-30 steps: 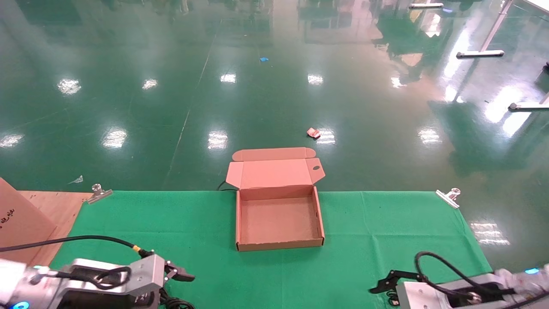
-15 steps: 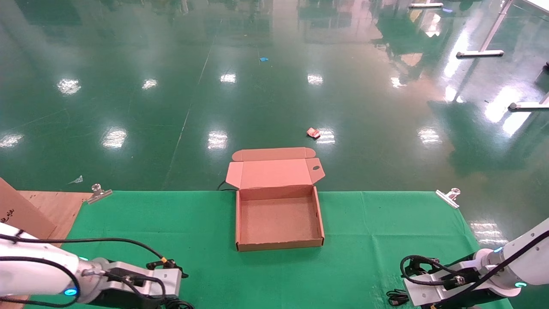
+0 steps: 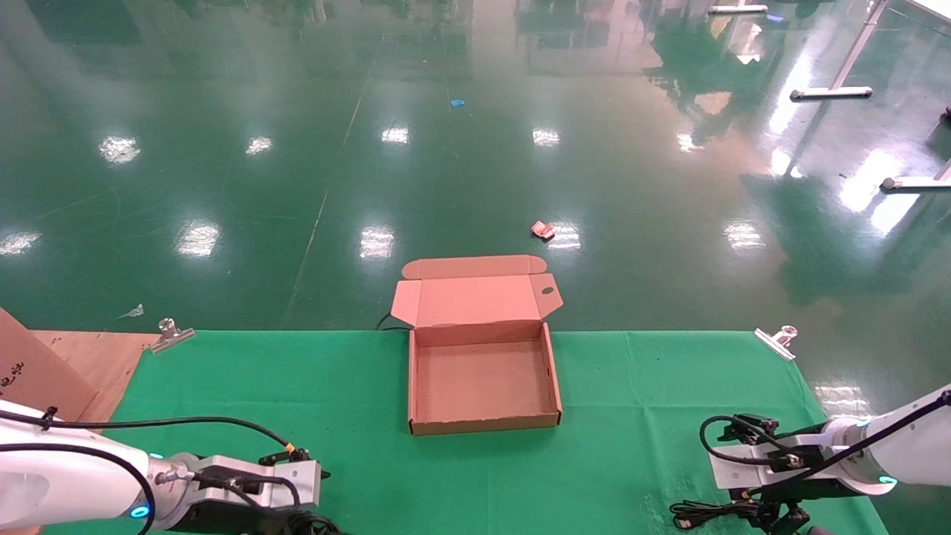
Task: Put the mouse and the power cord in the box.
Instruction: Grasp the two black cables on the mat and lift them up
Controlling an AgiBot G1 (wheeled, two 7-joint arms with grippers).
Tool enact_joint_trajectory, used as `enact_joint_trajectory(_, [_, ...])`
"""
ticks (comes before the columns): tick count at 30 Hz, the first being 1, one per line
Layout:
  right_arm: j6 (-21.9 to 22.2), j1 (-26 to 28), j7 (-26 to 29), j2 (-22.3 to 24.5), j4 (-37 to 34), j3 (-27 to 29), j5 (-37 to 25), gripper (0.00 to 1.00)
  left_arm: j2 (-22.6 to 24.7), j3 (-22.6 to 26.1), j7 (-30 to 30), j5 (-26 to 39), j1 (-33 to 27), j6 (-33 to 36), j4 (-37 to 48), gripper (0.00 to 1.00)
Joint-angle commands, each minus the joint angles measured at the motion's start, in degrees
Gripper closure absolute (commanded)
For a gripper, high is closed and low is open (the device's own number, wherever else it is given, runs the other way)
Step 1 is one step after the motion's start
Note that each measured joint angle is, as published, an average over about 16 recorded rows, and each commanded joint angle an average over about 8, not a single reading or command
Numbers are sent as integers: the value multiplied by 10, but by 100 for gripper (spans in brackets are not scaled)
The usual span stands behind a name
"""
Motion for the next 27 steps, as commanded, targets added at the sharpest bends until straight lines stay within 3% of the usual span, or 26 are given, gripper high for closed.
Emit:
enact_joint_trajectory(1, [25, -2, -5, -4, -14, 2, 1, 5, 3, -3, 5, -4, -1, -9, 13, 3])
enact_joint_trajectory(3, [27, -1, -10, -5, -22, 4, 4, 6, 5, -3, 8, -3, -2, -16, 21, 15])
enact_joint_trajectory(5, [24, 0, -16, -4, -29, 6, 7, 17, 7, -3, 10, -3, -3, -21, 27, 39])
enact_joint_trajectory(9, [14, 1, -27, -2, -40, 9, 13, 62, 7, -3, 16, -4, -5, -20, 36, 86])
enact_joint_trajectory(11, [10, 2, -32, -1, -44, 11, 15, 85, 6, -4, 17, -5, -6, -17, 40, 98])
enact_joint_trajectory(12, [8, 2, -34, 0, -46, 12, 16, 94, 4, -5, 18, -6, -7, -16, 42, 100])
enact_joint_trajectory(14, [5, 3, -39, 1, -49, 13, 18, 100, 2, -7, 19, -8, -8, -14, 46, 100])
enact_joint_trajectory(27, [-19, 15, -62, 0, -61, 14, 21, 100, -6, -12, 31, -17, -14, 6, 55, 100])
